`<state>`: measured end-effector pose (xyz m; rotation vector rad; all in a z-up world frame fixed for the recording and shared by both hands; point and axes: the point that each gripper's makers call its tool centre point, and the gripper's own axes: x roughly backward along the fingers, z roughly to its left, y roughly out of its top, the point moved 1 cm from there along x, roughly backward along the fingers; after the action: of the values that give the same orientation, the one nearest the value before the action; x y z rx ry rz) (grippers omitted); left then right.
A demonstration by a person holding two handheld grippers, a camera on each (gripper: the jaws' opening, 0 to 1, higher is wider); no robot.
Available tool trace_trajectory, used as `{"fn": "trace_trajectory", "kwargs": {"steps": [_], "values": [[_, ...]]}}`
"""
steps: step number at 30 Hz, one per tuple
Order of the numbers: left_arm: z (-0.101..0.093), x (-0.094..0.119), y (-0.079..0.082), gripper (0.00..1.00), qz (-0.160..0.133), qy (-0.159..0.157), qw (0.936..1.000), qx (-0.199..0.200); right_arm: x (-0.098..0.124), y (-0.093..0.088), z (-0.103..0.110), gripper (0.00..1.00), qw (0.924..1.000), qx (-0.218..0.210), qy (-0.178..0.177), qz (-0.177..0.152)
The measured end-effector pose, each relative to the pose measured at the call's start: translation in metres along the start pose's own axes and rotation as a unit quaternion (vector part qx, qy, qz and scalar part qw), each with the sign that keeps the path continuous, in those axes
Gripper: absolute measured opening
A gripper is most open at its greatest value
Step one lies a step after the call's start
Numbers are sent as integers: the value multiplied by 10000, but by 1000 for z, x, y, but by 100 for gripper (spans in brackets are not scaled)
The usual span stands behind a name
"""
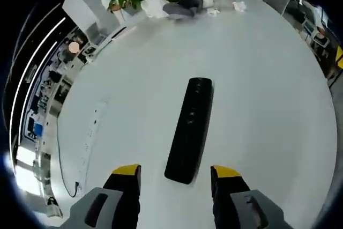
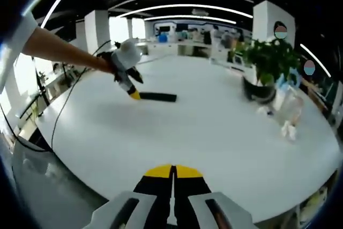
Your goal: Press the specified remote control buttons in sequence, fully releasing each button before pressing the next.
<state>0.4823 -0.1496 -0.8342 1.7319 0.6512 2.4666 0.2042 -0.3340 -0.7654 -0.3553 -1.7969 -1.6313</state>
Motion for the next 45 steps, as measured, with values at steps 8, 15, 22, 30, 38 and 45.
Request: {"fn": "trace_trajectory", "kwargs": {"steps": [8,15,22,30,38,45], "values": [[4,-8,5,50,262,-236,9992,-201,-1,-1,0,0,10000,7,8,34],[7,-16,-1,42,560,-418,9970,-339,-1,-1,-1,0,10000,28,-8,45],[-11,-18,-7,26,608,-1080,9923,65,-2,-3,0,0,9999,49,4,91],[-12,-19,-3,24,590,-1355,9888,-207,-3,-5,3,0,9998,88,40,153],[-13,-22,-1,23,844,-1364,9869,-195,-3,-6,4,0,9997,117,53,194],[-19,-19,-3,23,886,-1372,9864,-168,-2,-7,4,0,9997,119,62,207]]}}
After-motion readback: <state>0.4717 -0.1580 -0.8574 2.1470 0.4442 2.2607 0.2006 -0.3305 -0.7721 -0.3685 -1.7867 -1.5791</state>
